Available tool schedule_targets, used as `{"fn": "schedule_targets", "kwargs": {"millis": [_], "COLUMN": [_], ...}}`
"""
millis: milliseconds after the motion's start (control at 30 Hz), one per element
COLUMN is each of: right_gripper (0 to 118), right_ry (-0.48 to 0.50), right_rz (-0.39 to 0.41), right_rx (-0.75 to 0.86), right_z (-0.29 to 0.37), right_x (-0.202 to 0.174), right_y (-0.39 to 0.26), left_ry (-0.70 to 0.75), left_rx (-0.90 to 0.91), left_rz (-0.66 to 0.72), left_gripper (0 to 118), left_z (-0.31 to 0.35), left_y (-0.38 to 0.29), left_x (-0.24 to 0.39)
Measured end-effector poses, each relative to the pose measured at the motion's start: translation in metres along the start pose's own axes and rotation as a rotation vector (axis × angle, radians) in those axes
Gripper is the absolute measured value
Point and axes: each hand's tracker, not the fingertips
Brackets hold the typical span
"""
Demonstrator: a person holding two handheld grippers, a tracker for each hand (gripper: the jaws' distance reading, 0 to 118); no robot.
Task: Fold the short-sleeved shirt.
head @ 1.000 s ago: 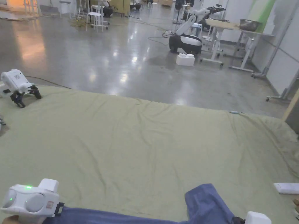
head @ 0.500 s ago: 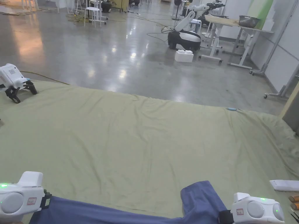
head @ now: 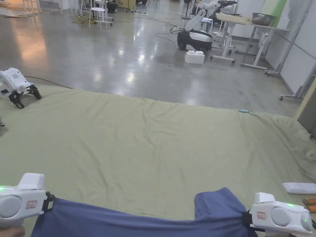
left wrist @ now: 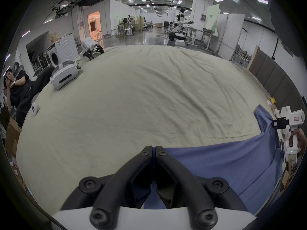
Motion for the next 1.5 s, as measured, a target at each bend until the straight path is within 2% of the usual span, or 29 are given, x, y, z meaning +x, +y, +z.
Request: {"fn": "schedule_targets", "kwargs": {"millis": [67, 267, 333, 500, 533, 833, 1133, 1267, 1300, 1333, 1367, 1400, 1500], "right_gripper": [0, 0, 0, 0, 0, 0, 0, 11, 30, 56, 83, 90, 91], "right_ry": [0.025, 0.027, 0.027, 0.005, -0.003, -0.036, -0.055, -0.069, -0.076, -0.089, -0.089, -0.104, -0.134], "right_rz": [-0.014, 0.032, 0.035, 0.110, 0.132, 0.170, 0.115, 0.136, 0.131, 0.115, 0.112, 0.113, 0.091], "right_rx": [0.051, 0.154, 0.161, 0.141, 0.128, -0.009, -0.051, -0.032, -0.020, 0.030, 0.083, 0.124, 0.256], "right_z": [0.029, 0.111, 0.136, 0.168, 0.171, 0.169, 0.132, 0.144, 0.154, 0.165, 0.176, 0.184, 0.205], "right_x": [0.004, 0.007, 0.006, 0.000, -0.002, -0.012, -0.012, -0.020, -0.021, -0.021, -0.019, -0.021, -0.034], "right_y": [-0.008, -0.046, -0.062, -0.116, -0.129, -0.225, -0.255, -0.251, -0.248, -0.244, -0.238, -0.231, -0.207], "left_ry": [-0.017, -0.055, -0.058, -0.041, -0.041, 0.006, 0.036, 0.046, 0.055, 0.075, 0.078, 0.081, 0.033], "left_rx": [0.031, 0.139, 0.158, 0.170, 0.169, 0.056, -0.050, -0.028, -0.004, 0.039, 0.076, 0.111, 0.208], "left_rz": [0.005, -0.010, -0.025, -0.093, -0.095, -0.160, -0.130, -0.105, -0.120, -0.136, -0.131, -0.123, -0.092], "left_gripper": [0, 0, 0, 0, 0, 0, 0, 12, 24, 40, 63, 71, 73], "left_z": [0.018, 0.079, 0.097, 0.122, 0.126, 0.131, 0.085, 0.094, 0.101, 0.108, 0.115, 0.121, 0.139], "left_y": [-0.003, -0.022, -0.034, -0.078, -0.088, -0.179, -0.219, -0.202, -0.198, -0.191, -0.183, -0.175, -0.147], "left_x": [-0.003, -0.009, -0.009, -0.006, -0.007, -0.008, -0.018, -0.020, -0.017, -0.016, -0.015, -0.013, 0.005]}}
